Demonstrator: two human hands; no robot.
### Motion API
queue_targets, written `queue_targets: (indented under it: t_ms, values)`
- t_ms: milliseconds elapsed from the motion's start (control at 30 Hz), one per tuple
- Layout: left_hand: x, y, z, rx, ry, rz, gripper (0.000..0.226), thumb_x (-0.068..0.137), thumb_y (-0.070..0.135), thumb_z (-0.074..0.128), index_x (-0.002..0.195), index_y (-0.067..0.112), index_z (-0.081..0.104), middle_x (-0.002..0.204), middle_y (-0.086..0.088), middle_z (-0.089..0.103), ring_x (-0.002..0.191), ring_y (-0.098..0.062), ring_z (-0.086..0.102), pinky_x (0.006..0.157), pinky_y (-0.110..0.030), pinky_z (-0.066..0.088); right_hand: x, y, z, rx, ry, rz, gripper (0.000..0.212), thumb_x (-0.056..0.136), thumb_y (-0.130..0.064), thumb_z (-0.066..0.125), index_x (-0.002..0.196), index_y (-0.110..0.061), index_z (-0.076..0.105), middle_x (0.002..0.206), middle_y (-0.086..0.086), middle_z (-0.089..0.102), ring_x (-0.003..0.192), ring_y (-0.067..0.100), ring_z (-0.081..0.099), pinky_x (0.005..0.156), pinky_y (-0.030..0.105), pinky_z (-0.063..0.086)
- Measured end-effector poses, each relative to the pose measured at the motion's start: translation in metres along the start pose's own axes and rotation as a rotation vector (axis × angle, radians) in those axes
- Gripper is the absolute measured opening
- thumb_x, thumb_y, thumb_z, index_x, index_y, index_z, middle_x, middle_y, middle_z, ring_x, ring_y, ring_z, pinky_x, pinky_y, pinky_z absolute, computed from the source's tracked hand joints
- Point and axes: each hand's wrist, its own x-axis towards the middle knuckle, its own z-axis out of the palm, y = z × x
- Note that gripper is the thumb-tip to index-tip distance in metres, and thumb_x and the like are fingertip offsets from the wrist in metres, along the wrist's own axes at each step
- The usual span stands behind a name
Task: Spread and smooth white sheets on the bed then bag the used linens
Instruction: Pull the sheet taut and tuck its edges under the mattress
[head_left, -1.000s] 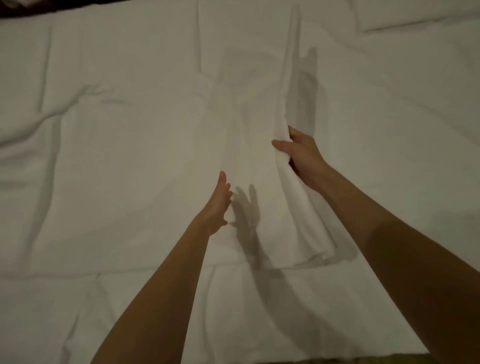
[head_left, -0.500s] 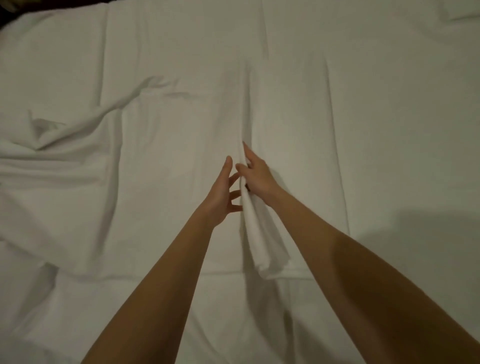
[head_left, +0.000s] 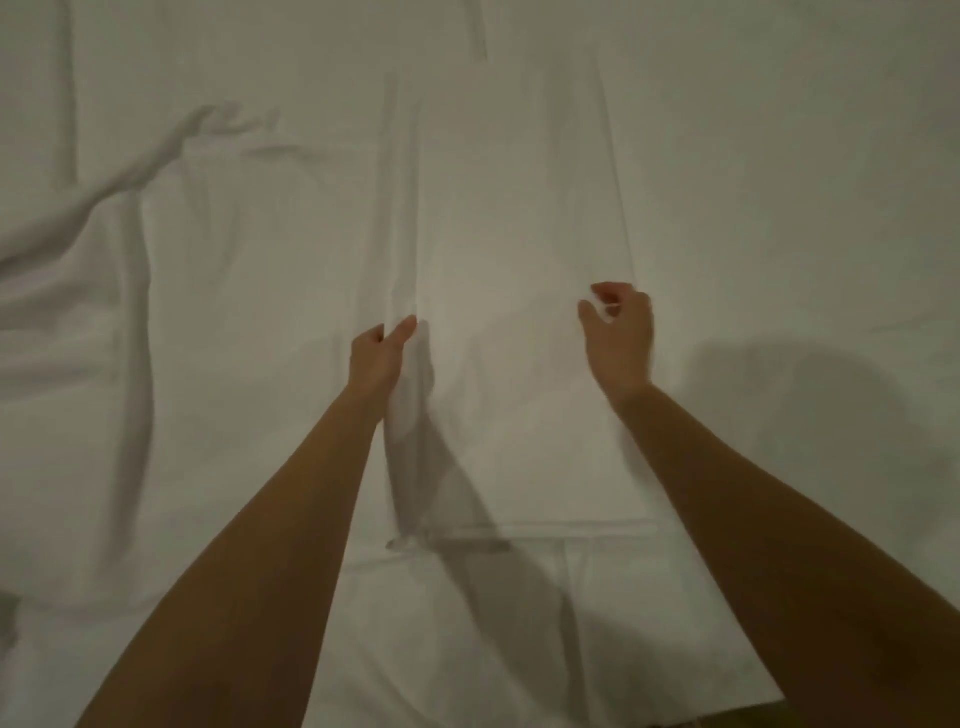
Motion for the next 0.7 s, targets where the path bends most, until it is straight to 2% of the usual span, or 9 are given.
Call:
queue_targets:
  t_ms: [100,200,233,300,367,433,500,633,700]
  values:
    - [0.019,0.005,0.0,0.095,0.056,0.001,0.026,0.093,0.023,0.062,0.102,-0.002,0.066,0.091,-0.013,0.065,0.082,-0.026,0.06,0.076,-0.036,0.05,0.026,0.017,-0.019,-0.055,-0.028,0.178,0.046,0.086,-0.03,0.068,0.126,-0.01,0.055,0.128,0.013,0.051,0.119,0.027,0.05,0.103,0.043,0.041]
    - [0.025,-0.004,-0.007,0.106,0.074,-0.014,0.02,0.093,0.02,0.061,0.088,0.001,0.067,0.077,-0.008,0.062,0.08,-0.026,0.06,0.078,-0.039,0.051,0.043,0.024,-0.025,0.03,-0.123,0.288,0.053,0.085,-0.033,0.07,0.128,-0.006,0.054,0.125,0.013,0.058,0.114,0.027,0.057,0.103,0.04,0.044]
    - [0.023,-0.011,-0.013,0.092,0.091,-0.031,0.02,0.093,0.019,0.062,0.091,0.0,0.067,0.08,-0.01,0.062,0.081,-0.025,0.059,0.079,-0.04,0.051,0.046,0.022,-0.025,0.102,-0.152,0.315,0.05,0.086,-0.031,0.07,0.126,-0.006,0.056,0.122,0.011,0.061,0.11,0.025,0.06,0.101,0.038,0.047]
    - [0.02,-0.028,-0.027,0.033,0.14,-0.08,0.031,0.093,0.02,0.064,0.11,-0.005,0.065,0.091,-0.013,0.063,0.084,-0.025,0.059,0.079,-0.039,0.05,0.05,0.016,-0.022,0.168,-0.22,0.321,0.044,0.087,-0.028,0.07,0.124,-0.006,0.059,0.115,0.008,0.064,0.1,0.021,0.062,0.095,0.033,0.05]
    - [0.02,-0.036,-0.039,0.001,0.126,-0.122,0.03,0.091,0.022,0.065,0.108,-0.003,0.066,0.086,-0.013,0.064,0.078,-0.025,0.061,0.07,-0.033,0.053,0.052,0.01,-0.015,0.151,-0.251,0.299,0.043,0.087,-0.028,0.07,0.122,-0.005,0.06,0.111,0.007,0.065,0.098,0.02,0.063,0.093,0.032,0.051]
    - [0.026,-0.03,-0.044,0.016,0.077,-0.131,0.019,0.09,0.023,0.067,0.086,0.005,0.066,0.07,-0.007,0.064,0.06,-0.02,0.062,0.047,-0.022,0.049,0.057,0.007,-0.01,0.129,-0.219,0.283,0.044,0.085,-0.03,0.071,0.12,-0.006,0.064,0.11,0.008,0.068,0.099,0.023,0.065,0.094,0.036,0.052]
    - [0.036,-0.014,-0.042,0.032,0.058,-0.093,0.018,0.09,0.024,0.067,0.077,0.013,0.063,0.067,-0.005,0.063,0.051,-0.016,0.062,0.041,-0.019,0.046,0.065,0.004,-0.008,0.154,-0.199,0.29,0.041,0.083,-0.031,0.073,0.116,-0.007,0.066,0.106,0.008,0.07,0.097,0.024,0.066,0.094,0.038,0.053]
    - [0.06,0.016,-0.032,0.004,0.06,0.002,0.016,0.09,0.022,0.068,0.078,0.012,0.063,0.075,-0.009,0.063,0.067,-0.025,0.061,0.068,-0.036,0.053,0.082,-0.002,-0.002,0.232,-0.226,0.3,0.026,0.081,-0.03,0.076,0.098,-0.011,0.068,0.097,0.008,0.069,0.088,0.021,0.065,0.091,0.039,0.055]
    - [0.071,0.025,-0.028,-0.015,0.074,0.001,0.017,0.089,0.023,0.068,0.077,0.013,0.062,0.074,-0.007,0.062,0.064,-0.022,0.06,0.068,-0.035,0.053,0.092,-0.007,0.005,0.255,-0.239,0.308,0.021,0.08,-0.031,0.077,0.087,-0.014,0.068,0.097,0.012,0.071,0.088,0.026,0.067,0.09,0.043,0.055]
